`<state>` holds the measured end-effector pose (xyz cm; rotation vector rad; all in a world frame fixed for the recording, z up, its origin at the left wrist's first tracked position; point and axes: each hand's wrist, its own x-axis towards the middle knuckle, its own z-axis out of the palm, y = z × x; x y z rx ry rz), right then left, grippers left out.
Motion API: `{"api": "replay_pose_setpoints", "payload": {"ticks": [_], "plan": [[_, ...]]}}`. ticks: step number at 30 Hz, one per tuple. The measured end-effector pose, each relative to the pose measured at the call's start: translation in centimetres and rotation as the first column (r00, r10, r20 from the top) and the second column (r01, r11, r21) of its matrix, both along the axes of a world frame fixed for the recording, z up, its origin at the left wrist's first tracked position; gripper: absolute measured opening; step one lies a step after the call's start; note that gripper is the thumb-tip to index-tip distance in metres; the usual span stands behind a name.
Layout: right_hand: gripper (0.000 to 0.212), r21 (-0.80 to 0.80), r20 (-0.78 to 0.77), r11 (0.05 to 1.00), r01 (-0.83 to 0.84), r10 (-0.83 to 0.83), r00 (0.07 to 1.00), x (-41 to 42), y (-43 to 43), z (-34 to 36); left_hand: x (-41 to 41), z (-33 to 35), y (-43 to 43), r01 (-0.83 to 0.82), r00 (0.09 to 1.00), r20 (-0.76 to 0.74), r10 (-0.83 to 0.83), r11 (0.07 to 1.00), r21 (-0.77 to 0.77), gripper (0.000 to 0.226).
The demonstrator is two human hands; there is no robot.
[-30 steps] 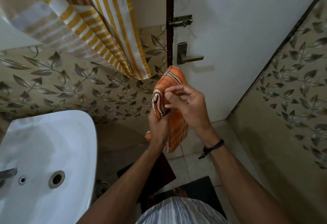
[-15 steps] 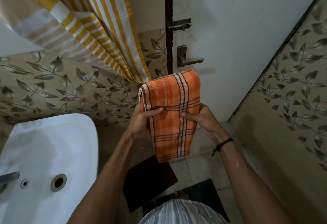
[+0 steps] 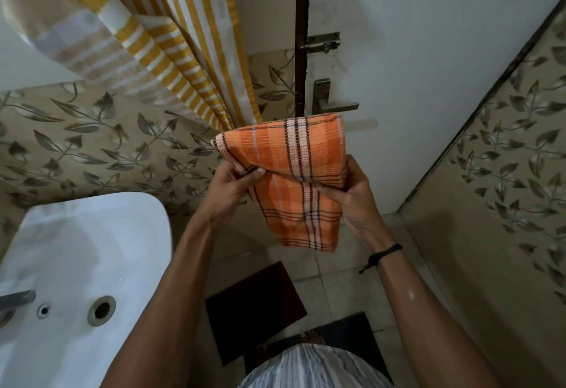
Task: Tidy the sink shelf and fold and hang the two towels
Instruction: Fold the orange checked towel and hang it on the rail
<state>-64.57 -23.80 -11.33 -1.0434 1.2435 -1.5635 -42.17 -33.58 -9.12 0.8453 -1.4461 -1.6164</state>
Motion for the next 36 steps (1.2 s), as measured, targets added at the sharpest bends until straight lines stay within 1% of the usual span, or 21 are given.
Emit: {"api": "replay_pose_setpoints", "payload": {"ticks": [2,3,4,5,6,7,9,12,13,14,16,19,21,23,25,27,29,31,33,34,36], "plan": [[0.055,0.037,-0.007,0.997,-0.073,0.073,0.997,-0.3,-0.1,0.3,-0.3,0.3,0.4,0.021,0.997,-0.072,-0.018,0.999,0.046,0.021],[0.058,0.069,-0.038,0.991,-0.112,0.115,0.993,-0.3,-0.2,0.5,-0.4,0.6,0.7,0.04,0.993,-0.11,-0.032,0.997,0.068,0.023],[0.055,0.098,-0.08,0.986,-0.135,0.143,0.987,-0.3,-0.3,0.6,-0.6,0.9,0.8,0.054,0.99,-0.134,-0.044,0.996,0.071,0.025],[0.046,0.12,-0.116,0.984,-0.13,0.144,0.983,-0.3,-0.4,0.5,-0.7,1.1,0.9,0.064,0.989,-0.137,-0.056,0.996,0.06,0.026],[0.036,0.133,-0.134,0.986,-0.105,0.123,0.983,-0.1,-0.4,0.5,-0.8,1.4,0.9,0.072,0.989,-0.129,-0.066,0.996,0.047,0.026],[0.033,0.136,-0.136,0.988,-0.072,0.091,0.987,0.2,-0.4,0.5,-0.8,1.7,0.8,0.075,0.991,-0.113,-0.07,0.997,0.036,0.026],[0.035,0.118,-0.127,0.993,-0.013,0.028,0.991,0.9,-0.4,0.5,-0.4,2.0,0.6,0.074,0.996,-0.041,-0.074,0.997,0.001,0.029],[0.039,0.068,-0.126,0.997,0.039,-0.03,0.992,1.6,-0.4,0.5,0.4,1.0,0.4,0.132,0.973,0.195,-0.126,0.991,-0.017,0.04],[0.039,0.056,-0.132,0.997,0.049,-0.041,0.99,1.8,-0.4,0.6,0.5,0.0,0.5,0.16,0.954,0.258,-0.153,0.987,-0.008,0.041],[0.04,0.044,-0.137,0.997,0.058,-0.051,0.989,1.9,-0.3,0.7,0.5,-1.0,0.7,0.158,0.948,0.278,-0.152,0.988,0.001,0.04],[0.043,0.024,-0.149,0.996,0.084,-0.08,0.986,1.9,-0.3,0.9,0.5,-2.4,1.0,0.077,0.97,0.23,-0.075,0.997,0.003,0.036],[0.049,0.006,-0.175,0.992,0.123,-0.12,0.977,1.6,-0.5,1.5,0.3,-2.7,1.0,-0.028,0.991,0.133,0.033,0.999,-0.044,0.032],[0.056,-0.009,-0.182,0.99,0.14,-0.139,0.973,1.6,-0.7,2.2,0.1,-2.2,0.9,-0.057,0.996,0.071,0.06,0.997,-0.049,0.031],[0.054,-0.021,-0.174,0.987,0.16,-0.161,0.972,1.7,-0.7,2.9,-0.2,-1.5,1.1,-0.049,0.998,0.034,0.051,0.998,-0.044,0.031],[0.05,-0.017,-0.153,0.986,0.165,-0.165,0.974,1.7,-0.9,3.2,-0.4,-1.2,1.2,-0.02,0.999,0.039,0.021,0.999,-0.034,0.037],[0.056,0.04,-0.086,0.987,0.154,-0.15,0.985,1.5,-1.1,3.0,-0.6,-1.2,1.3,-0.023,0.999,0.045,0.023,1.0,0.0,0.057],[0.073,0.132,0.081,0.981,0.143,-0.154,0.985,1.2,-1.0,2.9,-0.8,-1.3,1.4,-0.064,0.998,0.013,0.063,0.995,0.081,0.082],[0.08,0.174,0.239,0.975,0.141,-0.18,0.954,0.9,-0.8,2.9,-0.7,-1.3,1.5,-0.075,0.997,-0.011,0.077,0.99,0.115,0.101],[0.079,0.157,0.326,0.98,0.122,-0.168,0.93,0.6,-0.6,3.2,-0.3,-1.4,1.5,-0.039,0.999,-0.009,0.04,0.995,0.092,0.108],[0.079,0.143,0.34,0.984,0.105,-0.148,0.929,0.6,-0.5,3.3,-0.1,-1.3,1.4,-0.006,1.0,0.003,0.006,0.998,0.064,0.109],[0.082,0.13,0.316,0.989,0.076,-0.114,0.942,0.6,-0.3,3.1,0.3,-1.0,1.4,0.05,0.998,0.048,-0.05,0.999,-0.002,0.109]]}}
